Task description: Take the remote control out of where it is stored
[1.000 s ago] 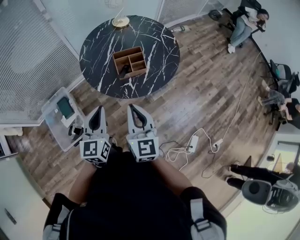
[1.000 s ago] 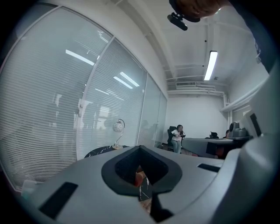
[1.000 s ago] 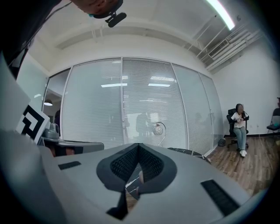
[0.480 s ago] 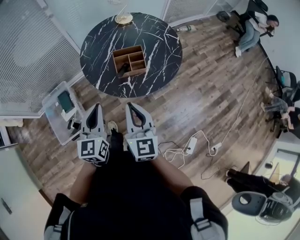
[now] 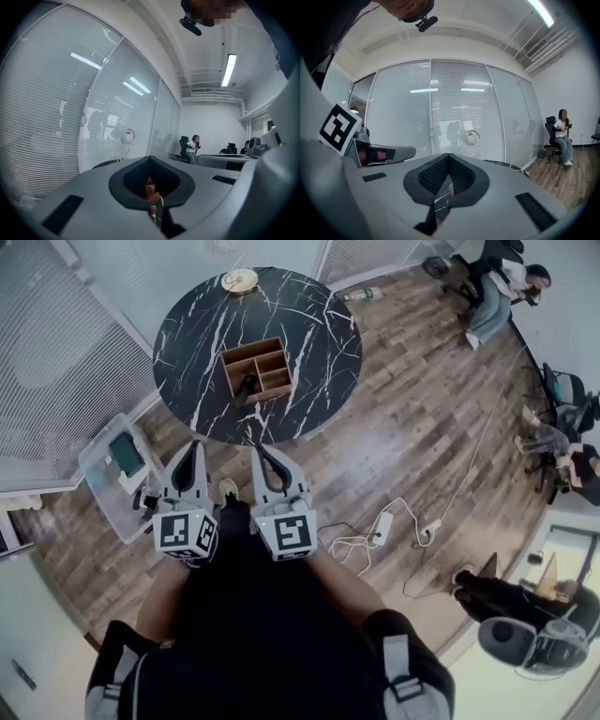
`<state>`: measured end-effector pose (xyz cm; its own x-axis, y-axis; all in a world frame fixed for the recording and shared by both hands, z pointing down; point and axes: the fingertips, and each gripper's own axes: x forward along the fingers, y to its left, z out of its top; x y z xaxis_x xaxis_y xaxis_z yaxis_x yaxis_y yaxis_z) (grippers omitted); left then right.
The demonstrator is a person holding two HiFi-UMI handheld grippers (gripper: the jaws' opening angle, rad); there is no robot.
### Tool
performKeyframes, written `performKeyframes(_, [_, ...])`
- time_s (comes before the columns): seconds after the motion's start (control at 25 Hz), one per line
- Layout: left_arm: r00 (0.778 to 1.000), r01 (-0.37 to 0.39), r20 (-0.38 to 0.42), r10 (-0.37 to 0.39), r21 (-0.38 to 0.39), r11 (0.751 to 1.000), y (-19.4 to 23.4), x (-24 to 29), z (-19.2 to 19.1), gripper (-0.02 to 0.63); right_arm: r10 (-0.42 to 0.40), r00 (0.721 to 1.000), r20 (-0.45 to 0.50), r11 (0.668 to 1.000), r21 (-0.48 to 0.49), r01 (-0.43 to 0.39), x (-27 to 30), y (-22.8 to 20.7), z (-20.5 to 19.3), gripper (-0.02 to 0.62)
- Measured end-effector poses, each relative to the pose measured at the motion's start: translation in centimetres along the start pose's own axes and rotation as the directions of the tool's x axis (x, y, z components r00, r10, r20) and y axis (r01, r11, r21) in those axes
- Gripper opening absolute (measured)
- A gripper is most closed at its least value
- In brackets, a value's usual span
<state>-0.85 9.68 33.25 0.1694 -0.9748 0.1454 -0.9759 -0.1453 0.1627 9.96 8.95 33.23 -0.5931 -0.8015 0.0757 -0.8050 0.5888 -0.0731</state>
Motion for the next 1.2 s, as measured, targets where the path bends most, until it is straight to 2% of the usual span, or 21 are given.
performKeyframes(0.4, [0.995, 0.093, -0.033, -0.094, -0.008, 0.996, 4.2, 3.5, 0.0, 0.008, -0.101, 0.994, -0.03, 0.995, -0.003, 0.101, 5.2, 0.6, -1.0, 0.002])
performKeyframes(0.76, [0.981, 0.189, -0.033, -0.189, -0.013, 0.982, 6.7, 5.3, 0.4, 0.008, -0.214, 0.976, -0.049, 0.977, 0.007, 0.215, 7.6, 1.5, -2.1, 0.002])
performKeyframes(1.2, [0.981, 0.187, -0.055, -0.188, -0.018, 0.982, 8.8, 8.0, -0.9, 0.008, -0.237, 0.963, -0.125, 0.971, 0.008, 0.239, 10.2, 0.4, -5.9, 0.002])
